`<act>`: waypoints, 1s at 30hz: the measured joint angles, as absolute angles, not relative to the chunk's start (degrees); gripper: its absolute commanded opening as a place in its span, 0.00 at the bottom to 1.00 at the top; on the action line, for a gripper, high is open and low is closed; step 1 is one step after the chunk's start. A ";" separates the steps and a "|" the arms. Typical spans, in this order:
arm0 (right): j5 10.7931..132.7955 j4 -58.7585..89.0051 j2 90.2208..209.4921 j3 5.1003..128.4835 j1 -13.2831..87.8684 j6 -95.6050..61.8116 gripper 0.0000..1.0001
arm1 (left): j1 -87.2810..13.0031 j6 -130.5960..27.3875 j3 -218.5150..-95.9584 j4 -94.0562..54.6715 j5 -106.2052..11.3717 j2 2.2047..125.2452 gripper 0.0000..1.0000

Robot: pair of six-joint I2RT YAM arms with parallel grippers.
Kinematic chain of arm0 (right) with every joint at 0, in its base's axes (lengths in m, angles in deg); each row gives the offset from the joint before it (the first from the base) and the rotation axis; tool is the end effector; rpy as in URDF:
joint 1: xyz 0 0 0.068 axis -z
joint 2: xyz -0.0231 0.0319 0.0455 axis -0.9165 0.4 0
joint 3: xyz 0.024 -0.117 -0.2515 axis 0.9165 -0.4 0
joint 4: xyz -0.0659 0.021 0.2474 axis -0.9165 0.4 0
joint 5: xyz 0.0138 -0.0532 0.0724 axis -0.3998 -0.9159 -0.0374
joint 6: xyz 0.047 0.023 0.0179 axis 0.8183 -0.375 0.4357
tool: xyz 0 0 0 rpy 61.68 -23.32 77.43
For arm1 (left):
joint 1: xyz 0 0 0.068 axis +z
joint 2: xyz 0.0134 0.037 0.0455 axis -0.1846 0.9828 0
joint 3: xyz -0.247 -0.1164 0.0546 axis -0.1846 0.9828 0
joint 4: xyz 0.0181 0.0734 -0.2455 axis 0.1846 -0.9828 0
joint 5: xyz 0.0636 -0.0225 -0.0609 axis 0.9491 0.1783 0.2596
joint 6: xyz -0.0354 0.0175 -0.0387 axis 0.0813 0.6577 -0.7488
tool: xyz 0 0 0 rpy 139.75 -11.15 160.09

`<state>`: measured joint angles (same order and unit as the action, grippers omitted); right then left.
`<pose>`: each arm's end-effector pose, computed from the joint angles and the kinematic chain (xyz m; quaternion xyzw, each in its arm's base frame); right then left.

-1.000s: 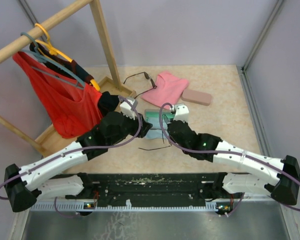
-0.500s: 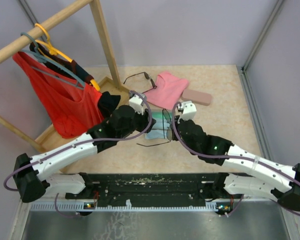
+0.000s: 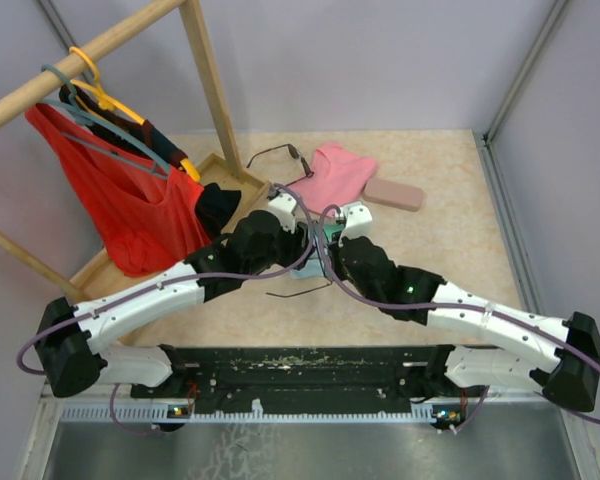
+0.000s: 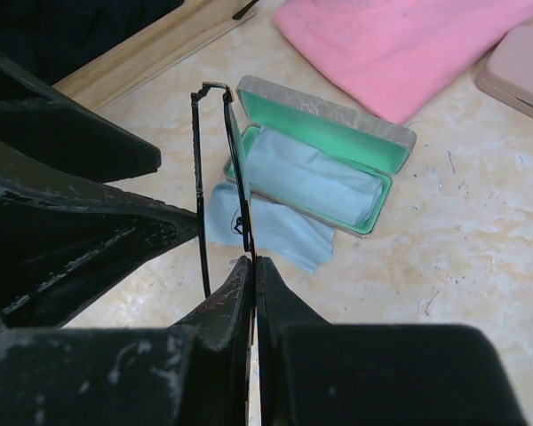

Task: Organize the sunglasses
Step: Fold the sunglasses.

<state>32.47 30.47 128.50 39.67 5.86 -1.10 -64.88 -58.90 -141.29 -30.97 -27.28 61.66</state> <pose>0.1280 0.1866 0.3102 -0.1324 0.8226 0.1586 0.5297 0.1752 -0.2300 0.3096 0.2046 0.8215 -0.2421 0.4740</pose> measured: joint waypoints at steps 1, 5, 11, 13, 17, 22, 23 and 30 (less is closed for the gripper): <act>32.10 30.49 128.61 39.69 5.86 -1.03 0.00 | -64.90 -58.68 -141.29 -31.01 -27.17 61.38 0.57; 29.56 31.46 129.42 40.26 5.86 0.04 0.00 | -64.94 -58.02 -141.29 -31.25 -25.99 59.21 0.58; 25.83 35.54 130.10 42.07 8.23 2.42 0.00 | -64.92 -57.52 -141.86 -32.21 -22.38 54.16 0.58; 25.98 36.37 130.07 42.51 10.98 3.14 0.00 | -64.92 -57.54 -142.19 -32.67 -21.64 53.38 0.57; 26.66 37.93 129.92 42.69 17.51 4.80 0.00 | -64.92 -57.61 -142.26 -33.41 -21.20 52.39 0.55; 29.85 39.96 129.02 43.65 23.33 7.40 0.00 | -64.92 -57.67 -140.64 -32.69 -21.81 51.47 0.55; 30.79 39.91 128.54 44.11 23.96 7.69 0.00 | -64.92 -57.67 -140.07 -32.58 -21.90 51.41 0.55; 38.70 36.48 123.73 44.96 24.55 7.29 0.00 | -64.92 -57.74 -139.48 -32.60 -21.81 54.77 0.54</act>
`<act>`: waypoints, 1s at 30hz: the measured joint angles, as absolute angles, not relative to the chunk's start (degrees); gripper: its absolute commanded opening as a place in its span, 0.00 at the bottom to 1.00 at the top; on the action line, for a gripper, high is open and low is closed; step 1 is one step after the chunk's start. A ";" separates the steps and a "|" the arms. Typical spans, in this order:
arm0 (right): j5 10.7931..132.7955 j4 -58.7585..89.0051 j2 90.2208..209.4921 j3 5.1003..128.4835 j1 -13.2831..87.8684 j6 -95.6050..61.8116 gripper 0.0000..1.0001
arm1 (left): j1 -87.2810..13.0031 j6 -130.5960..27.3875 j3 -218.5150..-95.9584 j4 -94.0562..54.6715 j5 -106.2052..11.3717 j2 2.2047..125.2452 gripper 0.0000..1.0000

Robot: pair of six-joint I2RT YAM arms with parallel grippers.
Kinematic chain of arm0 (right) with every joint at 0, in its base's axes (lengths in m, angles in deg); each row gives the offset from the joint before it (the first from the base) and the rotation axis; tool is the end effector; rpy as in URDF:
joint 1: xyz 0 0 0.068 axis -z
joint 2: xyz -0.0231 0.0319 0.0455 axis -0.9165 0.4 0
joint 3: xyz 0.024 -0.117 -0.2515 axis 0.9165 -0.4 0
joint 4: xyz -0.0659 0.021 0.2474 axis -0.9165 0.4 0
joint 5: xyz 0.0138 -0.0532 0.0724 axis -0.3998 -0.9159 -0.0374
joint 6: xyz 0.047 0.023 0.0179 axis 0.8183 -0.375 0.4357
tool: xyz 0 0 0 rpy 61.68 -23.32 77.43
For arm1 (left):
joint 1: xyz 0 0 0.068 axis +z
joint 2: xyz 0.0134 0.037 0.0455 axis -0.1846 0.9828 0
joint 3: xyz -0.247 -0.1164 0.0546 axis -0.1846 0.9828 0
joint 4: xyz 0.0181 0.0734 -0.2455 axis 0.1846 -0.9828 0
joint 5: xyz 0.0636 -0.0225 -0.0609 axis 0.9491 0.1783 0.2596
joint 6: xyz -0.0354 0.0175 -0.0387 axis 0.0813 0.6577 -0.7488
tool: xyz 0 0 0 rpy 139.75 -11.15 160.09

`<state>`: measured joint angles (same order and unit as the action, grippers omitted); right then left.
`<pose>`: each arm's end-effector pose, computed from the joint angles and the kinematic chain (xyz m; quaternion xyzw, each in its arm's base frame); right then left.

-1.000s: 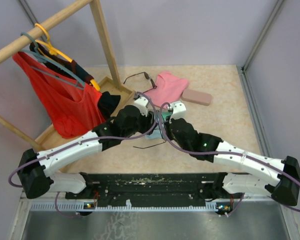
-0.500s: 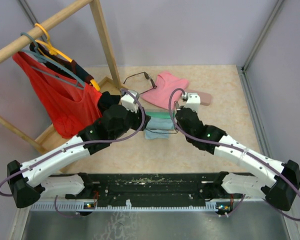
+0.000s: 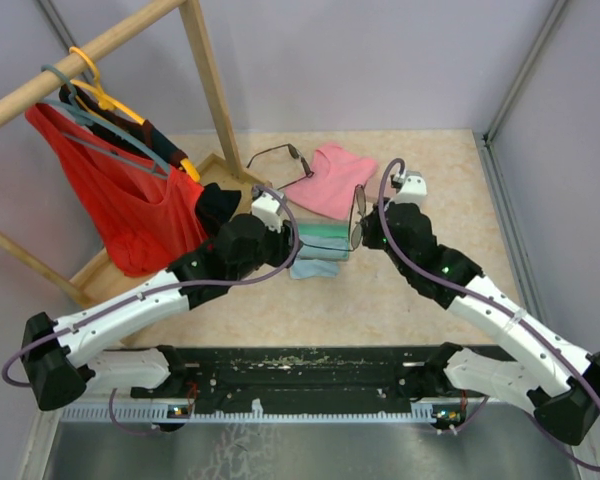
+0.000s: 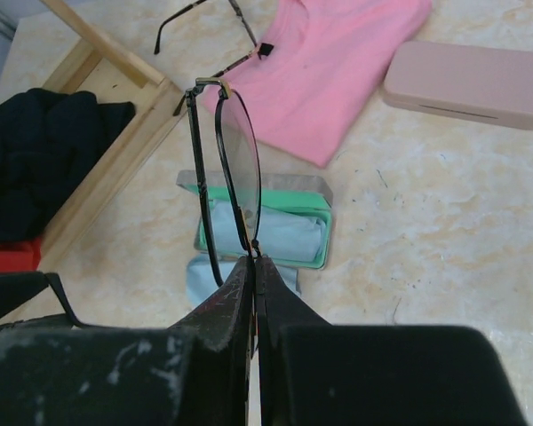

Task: Organize the sunglasses
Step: Fold the sunglasses.

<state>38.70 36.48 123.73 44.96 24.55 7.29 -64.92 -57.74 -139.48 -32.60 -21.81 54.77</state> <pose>0.1639 0.1252 0.3471 0.0438 0.8218 0.1714 0.5417 0.1614 -0.2052 0.3268 0.1792 0.8082 -0.2197 0.5162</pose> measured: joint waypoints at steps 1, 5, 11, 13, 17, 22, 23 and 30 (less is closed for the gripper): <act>39.40 36.44 123.63 44.98 24.60 7.01 0.00 | -64.92 -57.74 -139.48 -32.60 -21.70 55.04 0.54; 41.85 36.59 123.60 44.98 24.60 6.72 0.00 | -64.92 -57.72 -139.52 -31.93 -21.70 55.76 0.53; 43.42 36.48 123.10 44.94 24.57 6.79 0.00 | -64.92 -57.06 -140.55 -31.45 -22.80 58.34 0.54; 41.72 37.51 123.34 44.98 24.57 6.90 0.00 | -64.92 -56.76 -140.60 -31.16 -23.15 58.21 0.54; 35.90 41.14 125.22 46.05 24.57 7.42 0.00 | -64.92 -56.08 -140.86 -30.70 -24.00 56.52 0.55; 29.11 44.29 126.27 46.90 24.77 7.97 0.00 | -64.92 -54.90 -141.71 -29.48 -25.92 53.99 0.51; 28.32 44.42 126.25 47.43 24.97 8.08 0.00 | -64.92 -54.70 -141.71 -29.39 -26.25 53.77 0.49; 27.82 40.29 121.72 48.72 25.34 8.49 0.00 | -64.92 -54.99 -139.81 -29.13 -27.89 53.97 0.46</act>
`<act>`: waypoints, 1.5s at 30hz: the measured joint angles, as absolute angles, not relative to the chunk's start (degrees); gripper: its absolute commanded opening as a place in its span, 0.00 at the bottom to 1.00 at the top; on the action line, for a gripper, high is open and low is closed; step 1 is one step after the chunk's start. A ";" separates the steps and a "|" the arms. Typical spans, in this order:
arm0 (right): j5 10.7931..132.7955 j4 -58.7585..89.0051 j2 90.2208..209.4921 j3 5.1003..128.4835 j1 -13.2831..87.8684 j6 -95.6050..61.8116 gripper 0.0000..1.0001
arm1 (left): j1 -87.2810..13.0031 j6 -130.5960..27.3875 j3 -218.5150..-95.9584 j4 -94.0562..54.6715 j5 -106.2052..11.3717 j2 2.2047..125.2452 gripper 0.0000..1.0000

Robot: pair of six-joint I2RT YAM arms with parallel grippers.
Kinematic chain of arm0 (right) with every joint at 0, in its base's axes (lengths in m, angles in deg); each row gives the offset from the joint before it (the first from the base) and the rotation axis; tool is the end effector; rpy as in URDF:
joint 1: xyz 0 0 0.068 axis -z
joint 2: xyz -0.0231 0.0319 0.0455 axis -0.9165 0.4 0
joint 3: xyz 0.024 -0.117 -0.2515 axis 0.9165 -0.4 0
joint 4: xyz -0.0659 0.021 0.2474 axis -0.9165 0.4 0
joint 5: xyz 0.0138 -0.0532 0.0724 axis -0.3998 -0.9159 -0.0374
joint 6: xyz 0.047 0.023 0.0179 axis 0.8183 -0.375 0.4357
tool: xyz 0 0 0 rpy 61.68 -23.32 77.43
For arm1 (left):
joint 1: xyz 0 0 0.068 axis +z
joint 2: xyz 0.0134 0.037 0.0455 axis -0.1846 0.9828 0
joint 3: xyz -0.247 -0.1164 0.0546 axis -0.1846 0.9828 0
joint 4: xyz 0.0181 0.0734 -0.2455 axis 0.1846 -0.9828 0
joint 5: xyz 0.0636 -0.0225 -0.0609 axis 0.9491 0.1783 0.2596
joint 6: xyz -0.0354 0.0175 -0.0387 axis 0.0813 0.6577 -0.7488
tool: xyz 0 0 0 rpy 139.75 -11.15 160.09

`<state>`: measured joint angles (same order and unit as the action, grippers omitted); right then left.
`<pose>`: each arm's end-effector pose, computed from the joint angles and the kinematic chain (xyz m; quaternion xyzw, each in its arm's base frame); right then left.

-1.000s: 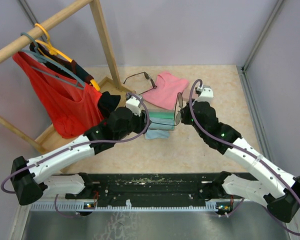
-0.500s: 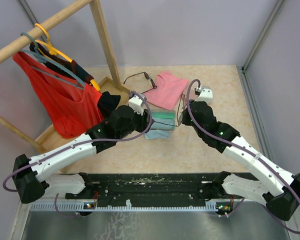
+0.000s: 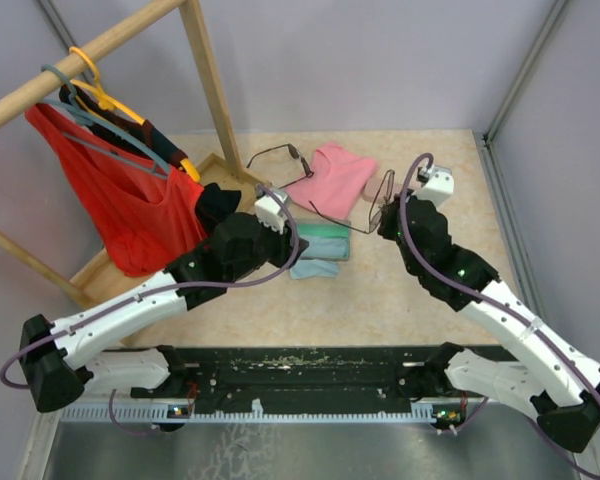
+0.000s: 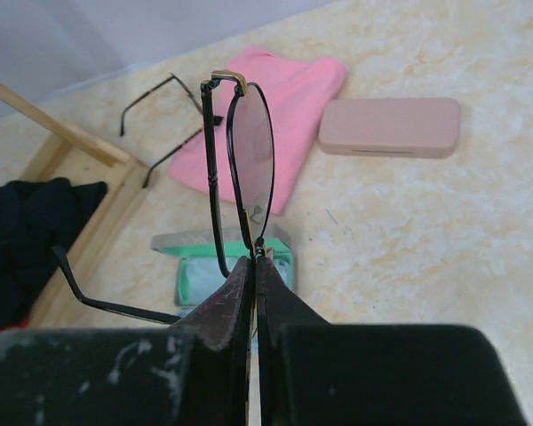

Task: Organize the sunglasses
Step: Fold the sunglasses.

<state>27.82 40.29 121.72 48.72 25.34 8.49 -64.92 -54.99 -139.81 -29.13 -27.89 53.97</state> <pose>0.1572 0.1075 0.3703 0.1151 0.7951 0.1142 0.5845 0.1584 -0.2077 0.3381 0.2171 0.7787 -0.2659 0.5251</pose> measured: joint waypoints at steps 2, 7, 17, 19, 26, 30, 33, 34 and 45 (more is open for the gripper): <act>29.11 39.17 120.43 48.72 25.34 8.47 0.00 | -64.92 -55.23 -139.44 -29.15 -28.19 54.64 0.46; 34.40 36.90 118.62 48.50 25.34 8.52 0.00 | -64.92 -55.38 -139.70 -28.67 -28.22 58.42 0.48; 45.85 34.17 118.40 44.63 25.34 7.86 0.00 | -64.92 -55.36 -145.75 -28.54 -26.25 64.17 0.49; 47.55 33.90 118.66 43.91 25.34 7.82 0.00 | -64.92 -55.25 -146.76 -28.43 -26.10 64.74 0.49; 52.16 32.66 121.13 42.75 25.34 7.86 0.00 | -64.92 -55.14 -148.14 -28.28 -26.21 66.69 0.49; 54.24 31.37 122.12 41.26 25.34 8.06 0.00 | -64.92 -55.16 -148.20 -28.23 -26.82 66.77 0.48; 55.75 30.76 123.08 40.59 25.34 8.47 0.00 | -64.92 -55.18 -148.22 -28.21 -27.65 66.77 0.47; 56.16 30.58 123.39 40.54 25.34 8.52 0.00 | -64.92 -55.18 -148.20 -28.21 -28.06 66.77 0.48; 57.65 30.49 125.31 40.54 25.75 9.39 0.00 | -64.88 -55.16 -148.20 -28.28 -28.11 67.04 0.53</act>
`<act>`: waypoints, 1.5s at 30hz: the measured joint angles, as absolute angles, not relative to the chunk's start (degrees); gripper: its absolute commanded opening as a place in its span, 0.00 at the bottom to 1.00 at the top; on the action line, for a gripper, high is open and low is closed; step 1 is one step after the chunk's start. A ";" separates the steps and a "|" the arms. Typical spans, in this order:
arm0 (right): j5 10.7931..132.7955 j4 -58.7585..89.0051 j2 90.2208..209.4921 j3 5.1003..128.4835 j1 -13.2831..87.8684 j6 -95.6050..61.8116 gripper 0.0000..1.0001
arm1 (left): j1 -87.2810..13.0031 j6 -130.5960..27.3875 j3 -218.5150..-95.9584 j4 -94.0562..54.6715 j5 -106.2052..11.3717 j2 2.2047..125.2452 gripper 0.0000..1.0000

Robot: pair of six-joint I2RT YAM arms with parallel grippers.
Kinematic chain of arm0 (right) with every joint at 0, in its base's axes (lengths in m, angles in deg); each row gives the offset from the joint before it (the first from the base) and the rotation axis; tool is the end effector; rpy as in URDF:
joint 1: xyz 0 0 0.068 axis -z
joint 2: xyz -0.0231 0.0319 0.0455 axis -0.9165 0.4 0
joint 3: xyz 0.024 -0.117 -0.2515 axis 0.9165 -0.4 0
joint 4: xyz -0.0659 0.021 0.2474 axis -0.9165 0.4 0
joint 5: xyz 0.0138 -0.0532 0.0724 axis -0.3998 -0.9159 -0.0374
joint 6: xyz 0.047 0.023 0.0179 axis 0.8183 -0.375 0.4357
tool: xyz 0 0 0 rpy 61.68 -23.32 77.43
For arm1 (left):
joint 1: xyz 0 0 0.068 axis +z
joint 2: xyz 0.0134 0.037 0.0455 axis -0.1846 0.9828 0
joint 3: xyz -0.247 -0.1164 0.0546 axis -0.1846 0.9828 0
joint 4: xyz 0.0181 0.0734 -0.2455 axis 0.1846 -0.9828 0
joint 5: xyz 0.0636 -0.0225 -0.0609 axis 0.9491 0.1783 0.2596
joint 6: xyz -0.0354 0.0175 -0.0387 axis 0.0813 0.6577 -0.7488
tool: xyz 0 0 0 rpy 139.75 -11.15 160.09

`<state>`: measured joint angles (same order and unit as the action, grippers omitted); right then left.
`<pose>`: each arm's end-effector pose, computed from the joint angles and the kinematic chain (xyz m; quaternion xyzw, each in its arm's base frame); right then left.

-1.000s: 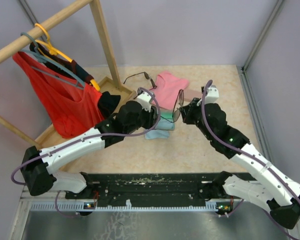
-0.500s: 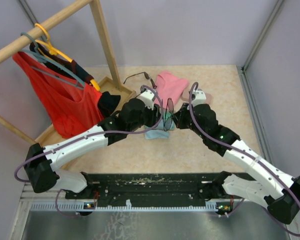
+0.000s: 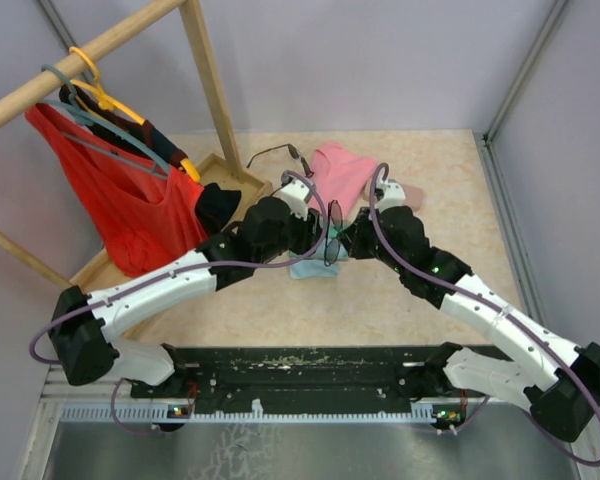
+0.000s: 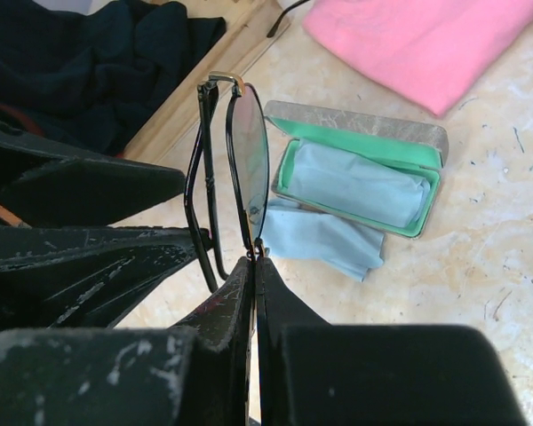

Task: Organize the sunglasses
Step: Fold the sunglasses.

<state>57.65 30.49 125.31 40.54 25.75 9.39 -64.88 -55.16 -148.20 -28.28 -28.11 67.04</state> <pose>0.1691 0.1397 0.3244 -0.0238 0.8334 0.2924 0.4684 0.1913 -0.2533 0.3297 0.2256 0.7959 -0.2508 0.5026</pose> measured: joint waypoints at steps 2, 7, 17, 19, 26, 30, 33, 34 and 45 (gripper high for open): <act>56.69 30.80 125.29 40.54 25.73 9.70 0.00 | -64.86 -55.16 -147.98 -28.21 -27.39 66.82 0.55; 53.02 34.12 124.76 40.54 25.84 10.00 0.00 | -63.13 -55.16 -147.06 -28.23 -26.60 65.20 0.61; 57.26 43.72 124.24 40.15 36.51 9.24 0.00 | -60.13 -49.76 -146.54 -27.10 -24.92 63.98 0.65; 60.25 45.23 125.70 40.15 39.33 8.41 0.00 | -60.13 -47.42 -145.19 -24.08 -24.26 63.82 0.66; 67.40 49.82 132.46 40.15 42.76 5.89 0.00 | -59.63 -39.93 -142.23 -17.68 -24.70 64.00 0.66; 69.04 49.75 132.57 40.15 45.34 5.48 0.00 | -57.64 -33.26 -144.27 -16.65 -30.71 68.35 0.65; 69.28 49.90 132.30 40.15 46.67 5.33 0.00 | -54.58 -27.71 -149.47 -19.95 -39.87 74.93 0.66; 69.34 50.14 131.98 40.15 46.78 5.30 0.00 | -53.25 -25.65 -152.09 -22.27 -43.63 77.46 0.67; 70.24 54.38 124.72 40.15 46.82 5.22 0.00 | -43.96 -12.19 -176.68 -39.36 -67.17 94.29 0.70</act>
